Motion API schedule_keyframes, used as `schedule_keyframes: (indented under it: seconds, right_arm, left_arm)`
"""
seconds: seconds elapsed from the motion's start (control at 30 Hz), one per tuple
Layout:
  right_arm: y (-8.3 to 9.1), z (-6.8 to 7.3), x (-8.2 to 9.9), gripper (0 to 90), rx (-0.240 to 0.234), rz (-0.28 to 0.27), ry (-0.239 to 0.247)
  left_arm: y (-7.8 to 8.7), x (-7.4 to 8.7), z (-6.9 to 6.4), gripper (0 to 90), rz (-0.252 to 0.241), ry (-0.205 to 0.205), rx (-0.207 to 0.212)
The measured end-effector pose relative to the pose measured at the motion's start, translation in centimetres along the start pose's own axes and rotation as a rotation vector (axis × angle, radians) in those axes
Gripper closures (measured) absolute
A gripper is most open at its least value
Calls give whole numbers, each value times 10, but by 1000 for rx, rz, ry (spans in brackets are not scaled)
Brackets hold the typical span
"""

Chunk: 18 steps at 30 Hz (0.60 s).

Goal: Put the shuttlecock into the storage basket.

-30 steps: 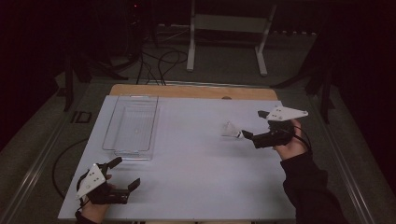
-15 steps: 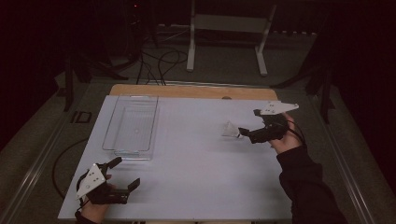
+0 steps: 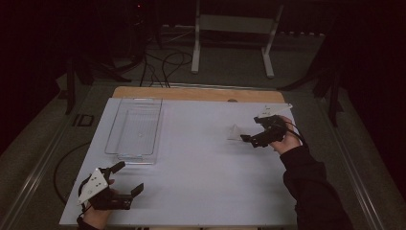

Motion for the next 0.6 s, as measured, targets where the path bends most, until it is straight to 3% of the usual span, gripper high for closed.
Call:
schedule_keyframes:
  seconds: [0.6]
  right_arm:
    - [-30, -8, 17, 83, -83, 144, -15]
  left_arm:
    - [-1, 1, 0, 0, 1, 0, 3]
Point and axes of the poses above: each handheld gripper's, and its own axes: y roughly backward along the jaws, x roughly out of its underside, z roughly to its left, the point moved 3 cm from there along -y, roughly forward along the jaws, and after that the axes turned 11 degrees about y, right-handed, at the moved point
